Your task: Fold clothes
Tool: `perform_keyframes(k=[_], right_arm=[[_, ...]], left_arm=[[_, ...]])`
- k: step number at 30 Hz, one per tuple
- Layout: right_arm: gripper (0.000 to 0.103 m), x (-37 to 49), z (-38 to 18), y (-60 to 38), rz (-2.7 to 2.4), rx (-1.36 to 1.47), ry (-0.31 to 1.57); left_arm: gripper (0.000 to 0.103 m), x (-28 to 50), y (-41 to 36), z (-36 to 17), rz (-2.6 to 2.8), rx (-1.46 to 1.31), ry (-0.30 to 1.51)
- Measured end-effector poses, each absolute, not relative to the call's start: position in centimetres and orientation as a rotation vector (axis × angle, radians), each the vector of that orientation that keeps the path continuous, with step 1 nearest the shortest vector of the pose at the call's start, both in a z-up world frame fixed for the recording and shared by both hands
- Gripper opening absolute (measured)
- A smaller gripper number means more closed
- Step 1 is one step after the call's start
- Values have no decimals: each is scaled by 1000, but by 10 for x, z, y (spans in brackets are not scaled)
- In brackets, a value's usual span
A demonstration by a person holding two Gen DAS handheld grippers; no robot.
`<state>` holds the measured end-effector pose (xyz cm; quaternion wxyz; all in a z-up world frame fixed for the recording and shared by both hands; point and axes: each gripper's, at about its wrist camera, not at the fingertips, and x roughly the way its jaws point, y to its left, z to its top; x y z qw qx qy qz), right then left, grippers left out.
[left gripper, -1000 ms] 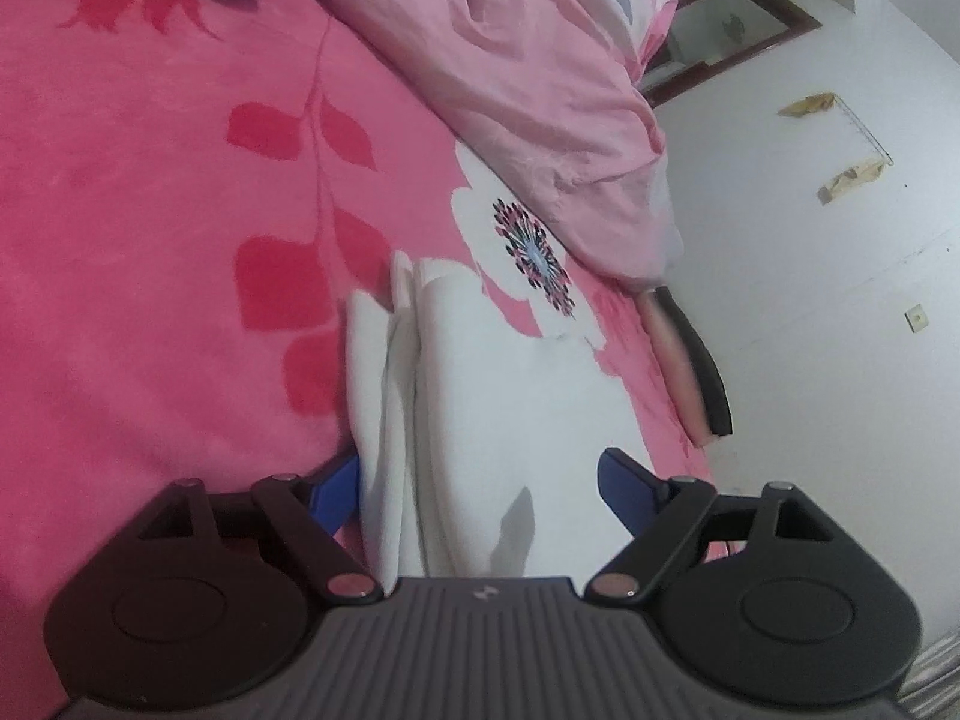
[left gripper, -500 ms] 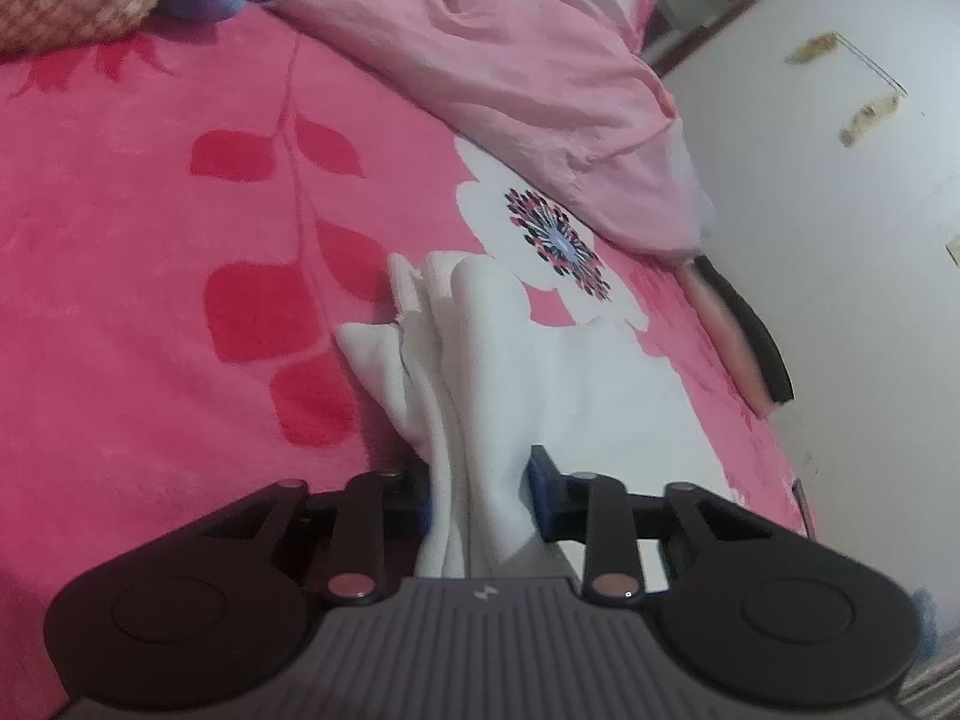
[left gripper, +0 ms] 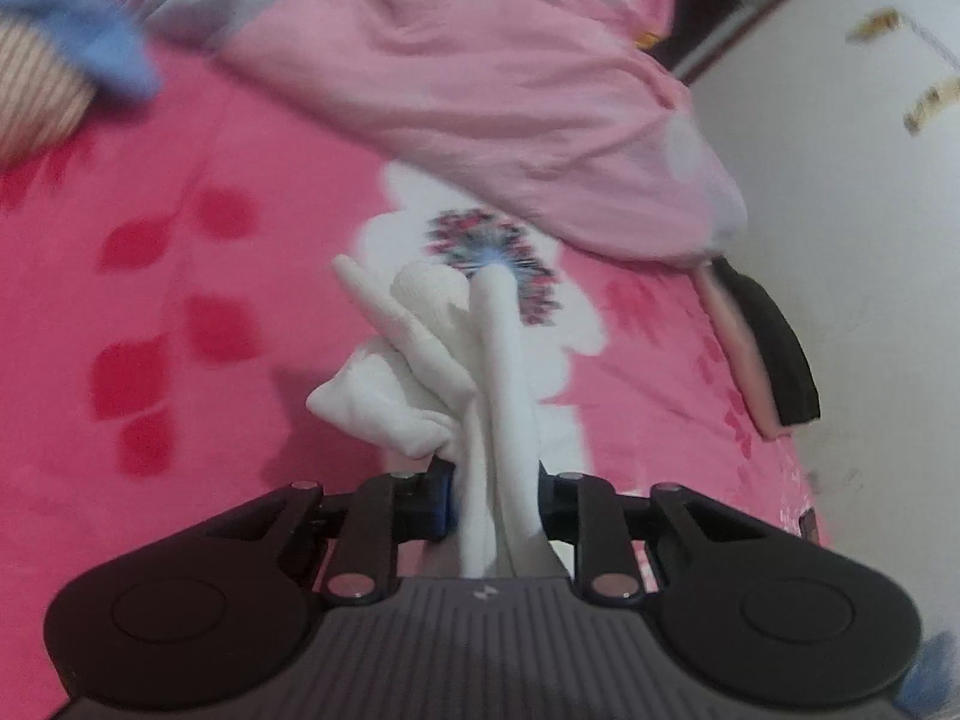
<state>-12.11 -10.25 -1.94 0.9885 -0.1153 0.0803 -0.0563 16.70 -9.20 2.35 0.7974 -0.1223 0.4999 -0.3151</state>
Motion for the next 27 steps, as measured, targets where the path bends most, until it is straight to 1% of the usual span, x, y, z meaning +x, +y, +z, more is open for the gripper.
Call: perform_keyframes(k=[2,6,10,13,16,17,19,20,21,22,24,27], right_arm=[[17,-136,-12,-128,-157,-164,128],[17,-166,-1,-178,-249,-35,71],[17,-196,-8,-230,-357,114,53],[17,-219,-20,-273,-436,261,55],[17,-233,-40,-317,-490,457,73],[17,-237,-47,-331,-501,521,79],[17,-246,-66,-355,-512,655,93],[17,-250,-75,-366,-514,720,99],[17,-251,-84,-372,-504,775,97],[17,-253,-92,-378,-494,830,96],[17,-252,-105,-385,-473,922,89],[17,-255,-113,-393,-447,991,69]], left_arm=[[22,153,-127,42,-685,-209,1057],[22,118,-203,56,-723,-88,1033],[23,88,-284,44,-724,26,1060],[25,71,-342,26,-714,138,1057],[36,56,-388,4,-720,219,1060],[42,56,-395,-5,-731,214,1071],[50,54,-405,-19,-761,183,1099],[58,52,-405,-22,-787,152,1120],[62,50,-404,-22,-808,126,1130],[64,48,-399,-19,-836,98,1125],[70,47,-388,-12,-885,43,1115],[73,51,-355,9,-950,-62,1083]])
